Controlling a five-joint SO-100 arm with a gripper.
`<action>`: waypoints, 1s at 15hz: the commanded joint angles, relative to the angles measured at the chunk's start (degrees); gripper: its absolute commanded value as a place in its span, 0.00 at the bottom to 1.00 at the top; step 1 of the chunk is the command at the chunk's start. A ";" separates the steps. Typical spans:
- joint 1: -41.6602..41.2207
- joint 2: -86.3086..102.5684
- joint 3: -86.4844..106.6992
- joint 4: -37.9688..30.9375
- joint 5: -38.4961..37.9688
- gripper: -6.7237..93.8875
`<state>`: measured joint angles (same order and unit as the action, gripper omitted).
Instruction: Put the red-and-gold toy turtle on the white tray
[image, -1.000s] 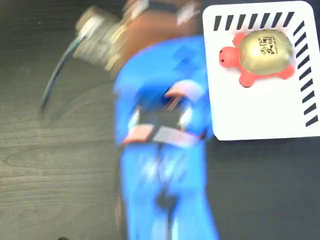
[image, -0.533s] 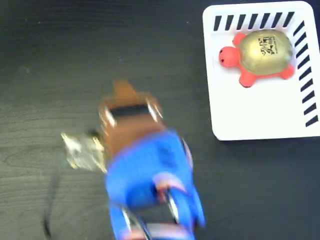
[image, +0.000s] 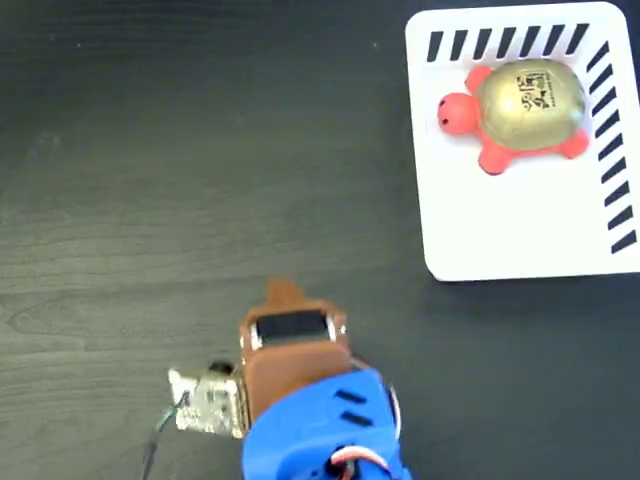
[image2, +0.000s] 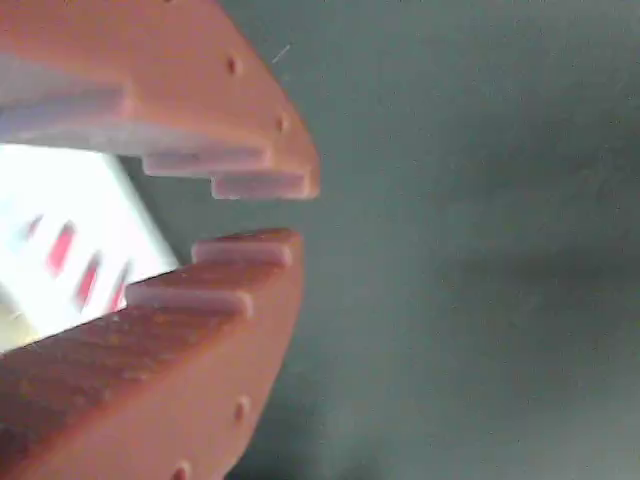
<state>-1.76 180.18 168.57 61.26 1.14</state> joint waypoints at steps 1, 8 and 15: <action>-0.88 4.04 -0.53 6.06 1.32 0.06; -1.67 5.98 -1.05 10.72 1.14 0.06; -1.49 5.98 -1.05 10.72 1.23 0.06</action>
<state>-2.64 185.80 168.84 70.84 1.67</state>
